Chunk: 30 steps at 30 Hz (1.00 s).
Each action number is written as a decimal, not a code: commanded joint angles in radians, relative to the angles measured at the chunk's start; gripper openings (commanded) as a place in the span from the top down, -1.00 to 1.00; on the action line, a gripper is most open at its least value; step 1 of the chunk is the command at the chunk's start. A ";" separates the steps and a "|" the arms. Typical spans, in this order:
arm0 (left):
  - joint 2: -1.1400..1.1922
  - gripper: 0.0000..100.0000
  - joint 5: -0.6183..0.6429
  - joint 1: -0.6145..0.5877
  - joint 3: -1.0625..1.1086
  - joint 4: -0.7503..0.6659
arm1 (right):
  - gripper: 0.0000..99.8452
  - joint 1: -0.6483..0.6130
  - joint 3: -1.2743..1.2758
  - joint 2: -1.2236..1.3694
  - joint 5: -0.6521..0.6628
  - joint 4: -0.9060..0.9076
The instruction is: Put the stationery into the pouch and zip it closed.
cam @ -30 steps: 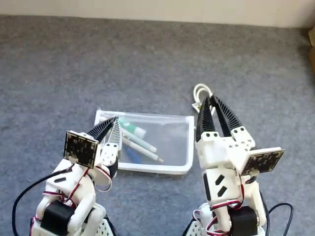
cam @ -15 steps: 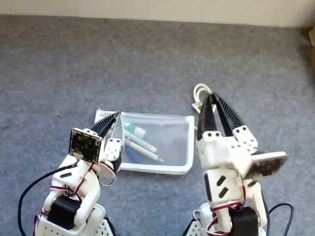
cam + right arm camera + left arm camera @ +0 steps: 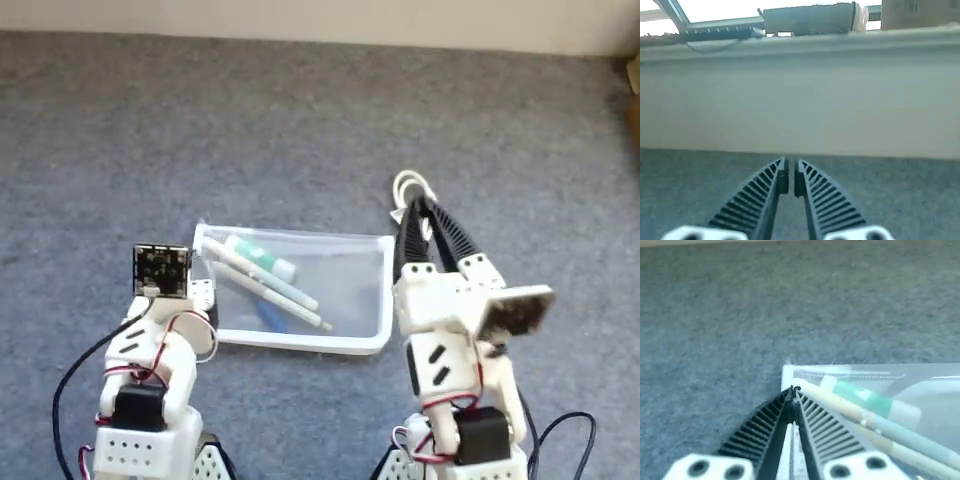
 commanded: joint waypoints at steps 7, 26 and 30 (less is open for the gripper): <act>-0.013 0.99 0.005 -0.090 0.051 -0.003 | 0.96 -0.008 0.246 -0.012 -0.011 -0.022; -0.013 0.99 0.005 -0.035 0.051 0.091 | 0.96 -0.010 0.415 -0.012 -0.011 0.364; -0.013 0.99 0.005 -0.036 0.051 0.138 | 0.96 -0.010 0.415 -0.012 -0.011 0.463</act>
